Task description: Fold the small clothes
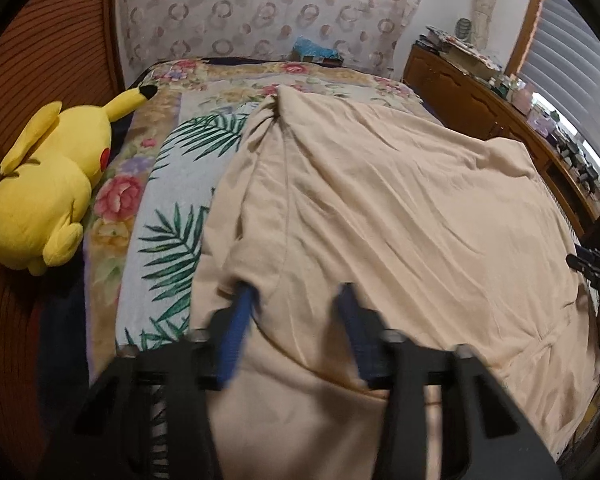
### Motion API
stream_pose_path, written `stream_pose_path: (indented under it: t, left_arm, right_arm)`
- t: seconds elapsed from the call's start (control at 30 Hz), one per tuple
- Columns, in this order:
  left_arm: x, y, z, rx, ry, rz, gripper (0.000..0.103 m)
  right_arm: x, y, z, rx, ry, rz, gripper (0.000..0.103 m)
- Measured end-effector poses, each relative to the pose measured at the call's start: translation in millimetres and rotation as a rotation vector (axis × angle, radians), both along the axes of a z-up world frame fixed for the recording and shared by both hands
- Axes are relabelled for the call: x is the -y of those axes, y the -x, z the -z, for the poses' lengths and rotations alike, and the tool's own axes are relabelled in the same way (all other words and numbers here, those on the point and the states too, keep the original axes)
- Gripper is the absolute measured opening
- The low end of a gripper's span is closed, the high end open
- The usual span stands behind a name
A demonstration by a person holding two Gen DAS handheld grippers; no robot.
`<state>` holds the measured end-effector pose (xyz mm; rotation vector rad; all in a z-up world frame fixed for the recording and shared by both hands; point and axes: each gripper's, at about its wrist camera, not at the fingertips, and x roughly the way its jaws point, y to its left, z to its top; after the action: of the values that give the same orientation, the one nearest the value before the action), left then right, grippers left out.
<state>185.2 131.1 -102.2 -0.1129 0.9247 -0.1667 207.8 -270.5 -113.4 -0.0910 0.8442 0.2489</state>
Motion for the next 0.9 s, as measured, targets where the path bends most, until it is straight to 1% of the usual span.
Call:
stream_pose_path:
  t: [0.03,0.07,0.17,0.2,0.27,0.33,0.53,0.57,0.63,0.7,0.73,0.77,0.8,0.83,0.87,0.9]
  left_arm:
    - [2,1,0,0.005,0.005,0.016,0.025]
    - [4,1,0,0.009,0.003,0.029,0.023]
    - [10,0,0,0.013,-0.04,0.039,0.016]
    - [12,-1,-1,0.015,-0.045,0.042,0.009]
    - [13,-1,-4,0.026,-0.05,0.044,0.004]
    - [13,1,-11,0.056,-0.054,0.044,0.002]
    - [11,11,-36,0.15,-0.028,0.022,0.002]
    - [12,12,-40,0.163,-0.026,0.021,0.002]
    - [13,13,-46,0.178,-0.023,0.021,0.002]
    - [15,13,-49,0.186,-0.02,0.025,0.002]
    - [15,13,-49,0.188,-0.02,0.024,0.002]
    - [16,13,-49,0.191,-0.023,0.024,0.002]
    - [17,13,-49,0.192,-0.026,0.022,0.002]
    - [17,13,-48,0.192,-0.027,0.019,0.002]
    - [17,12,-47,0.191,-0.026,0.018,0.002]
    - [16,13,-47,0.192,-0.023,0.016,0.002]
  right_arm:
    - [0,0,0,0.0,0.001,0.0,0.056]
    - [0,0,0,0.001,0.004,0.0,0.056]
    - [0,0,0,0.003,0.011,0.001,0.056]
    - [0,-1,0,0.003,0.011,0.001,0.056]
    - [0,-1,0,0.003,0.01,0.001,0.056]
    - [0,-1,0,0.003,0.011,0.001,0.056]
    - [-1,0,-1,0.009,0.024,0.007,0.055]
    - [-1,0,-2,0.01,0.025,0.009,0.053]
    - [-2,2,-3,0.017,0.027,0.012,0.045]
    - [-4,5,-5,0.025,0.024,-0.007,0.034]
    - [-5,5,-5,0.024,0.027,-0.011,0.033]
    - [-6,5,-6,0.022,0.028,-0.015,0.027]
    - [-5,3,-8,0.023,0.025,-0.015,0.019]
    - [-5,2,-9,0.026,0.018,-0.014,0.015]
    - [-4,1,-11,0.026,0.006,-0.017,0.008]
    - [-3,-1,-15,0.027,-0.008,-0.022,0.004]
